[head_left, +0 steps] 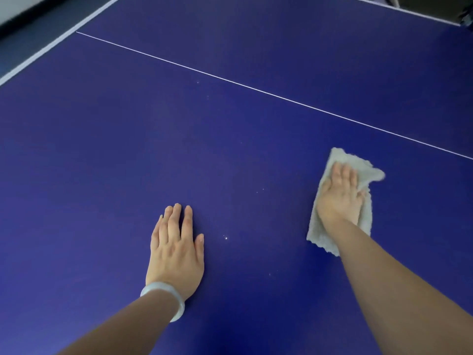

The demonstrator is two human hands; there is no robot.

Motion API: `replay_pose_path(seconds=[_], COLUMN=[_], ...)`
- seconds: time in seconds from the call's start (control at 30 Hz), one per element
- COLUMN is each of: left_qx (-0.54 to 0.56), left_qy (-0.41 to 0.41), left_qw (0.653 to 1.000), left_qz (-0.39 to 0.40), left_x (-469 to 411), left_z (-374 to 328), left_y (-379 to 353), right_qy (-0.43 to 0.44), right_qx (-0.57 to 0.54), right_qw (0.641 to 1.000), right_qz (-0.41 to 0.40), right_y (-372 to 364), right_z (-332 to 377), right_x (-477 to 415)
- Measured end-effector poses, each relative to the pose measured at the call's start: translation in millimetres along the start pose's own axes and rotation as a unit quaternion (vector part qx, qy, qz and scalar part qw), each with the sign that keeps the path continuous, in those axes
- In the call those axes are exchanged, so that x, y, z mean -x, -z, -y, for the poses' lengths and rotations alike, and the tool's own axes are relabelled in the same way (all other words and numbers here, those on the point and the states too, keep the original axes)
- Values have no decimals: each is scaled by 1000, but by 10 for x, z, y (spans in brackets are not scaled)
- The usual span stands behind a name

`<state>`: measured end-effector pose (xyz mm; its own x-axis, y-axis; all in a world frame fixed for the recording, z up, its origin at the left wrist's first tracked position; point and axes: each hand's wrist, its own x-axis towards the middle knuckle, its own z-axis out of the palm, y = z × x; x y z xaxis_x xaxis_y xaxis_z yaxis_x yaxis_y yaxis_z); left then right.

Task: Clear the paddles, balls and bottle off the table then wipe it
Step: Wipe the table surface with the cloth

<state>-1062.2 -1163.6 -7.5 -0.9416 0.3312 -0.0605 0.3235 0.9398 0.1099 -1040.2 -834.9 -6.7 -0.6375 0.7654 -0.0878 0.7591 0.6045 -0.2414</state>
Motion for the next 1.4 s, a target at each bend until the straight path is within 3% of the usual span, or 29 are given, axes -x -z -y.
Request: replay_pose_path(seconds=[0.1, 0.2, 0.27, 0.3, 0.37, 0.43, 0.5, 0.57, 0.67, 0.7, 0.77, 0.87, 1.03, 1.1, 1.27, 1.33, 1.4], left_qx=[-9, -10, -10, -8, -4, -3, 2, 4, -1, 0, 1, 4, 0, 4, 13, 21, 24], left_qy=[3, 4, 6, 5, 5, 7, 8, 8, 5, 5, 4, -2, -5, -7, -23, -25, -35], left_qw=[1000, 1000, 1000, 1000, 1000, 1000, 1000, 1000, 1000, 1000, 1000, 1000, 1000, 1000, 999, 999, 999], left_qz=[8, 14, 18, 17, 16, 16, 19, 21, 13, 12, 10, 16, 21, 17, 29, 30, 29], left_x=[-3, 1, 0, -2, 0, 2, 1, 1, -1, -1, 0, 11, 7, 1, 7, 8, 11], left_z=[-17, 0, 6, 6, 2, 2, -4, -10, 2, 9, 12, 2, -5, -1, 32, 43, 48], left_y=[14, 19, 11, 5, -5, -7, -2, 7, -6, -16, -29, -14, 26, 24, 3, 13, 21], right_qy=[214, 413, 477, 483, 394, 200, 99, 166, 365, 386, 330, 158, -38, -33, 101, 86, 7], right_qx=[6, -15, -25, -5, 38, 25, 35, 63, 97, 119, 139, 77, -10, -6, 61, 55, 20], right_qw=[975, 899, 862, 863, 915, 979, 994, 984, 923, 912, 932, 984, 999, 999, 992, 994, 999], right_qz=[60, 141, 172, 152, 78, 38, 17, 10, 72, 77, 57, 40, 1, 16, 49, 43, 24], right_y=[-122, -134, -33, 13, 75, 87, 26, -100, -211, -189, -111, 14, -175, -299, -442, -410, -353], right_z=[528, 477, 141, -41, -333, -398, -137, 182, 276, 151, -245, -682, -112, 332, 867, 619, 333], right_x=[121, 509, 574, 508, 279, 131, 205, 464, 1000, 1089, 1187, 1526, 2037, 1925, 1767, 1962, 2267])
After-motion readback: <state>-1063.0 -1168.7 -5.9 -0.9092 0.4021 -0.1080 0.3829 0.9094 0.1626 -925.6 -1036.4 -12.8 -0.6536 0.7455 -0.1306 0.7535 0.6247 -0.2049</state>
